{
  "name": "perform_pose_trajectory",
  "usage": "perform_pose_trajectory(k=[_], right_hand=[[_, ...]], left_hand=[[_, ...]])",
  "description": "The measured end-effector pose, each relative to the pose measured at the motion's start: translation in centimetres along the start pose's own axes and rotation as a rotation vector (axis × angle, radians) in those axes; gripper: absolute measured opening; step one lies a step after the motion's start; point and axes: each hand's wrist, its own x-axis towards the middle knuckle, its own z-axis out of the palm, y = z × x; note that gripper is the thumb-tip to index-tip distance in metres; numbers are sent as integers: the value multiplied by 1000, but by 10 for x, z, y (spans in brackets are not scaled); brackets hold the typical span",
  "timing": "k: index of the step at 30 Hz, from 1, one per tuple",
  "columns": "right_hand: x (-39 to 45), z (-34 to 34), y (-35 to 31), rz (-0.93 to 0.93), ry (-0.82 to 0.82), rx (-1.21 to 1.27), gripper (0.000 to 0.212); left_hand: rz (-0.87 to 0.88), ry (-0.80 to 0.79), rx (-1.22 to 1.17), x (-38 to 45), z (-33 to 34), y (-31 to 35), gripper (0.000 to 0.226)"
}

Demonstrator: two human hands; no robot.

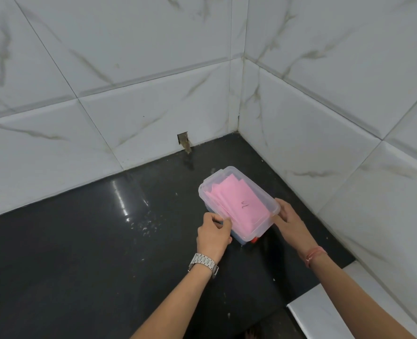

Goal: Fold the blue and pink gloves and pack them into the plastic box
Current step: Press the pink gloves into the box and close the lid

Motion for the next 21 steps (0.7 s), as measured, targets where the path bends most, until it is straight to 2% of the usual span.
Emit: perform_pose_trajectory(k=[11, 15, 21], right_hand=[[0, 2, -2, 22, 20, 0, 55], [2, 4, -7, -11, 109, -180, 67], [10, 18, -23, -133, 96, -589, 58]], left_hand=[[-158, -4, -230, 14, 3, -4, 21], [-189, 47, -352, 32, -7, 3, 22], [-267, 82, -481, 58, -25, 17, 28]])
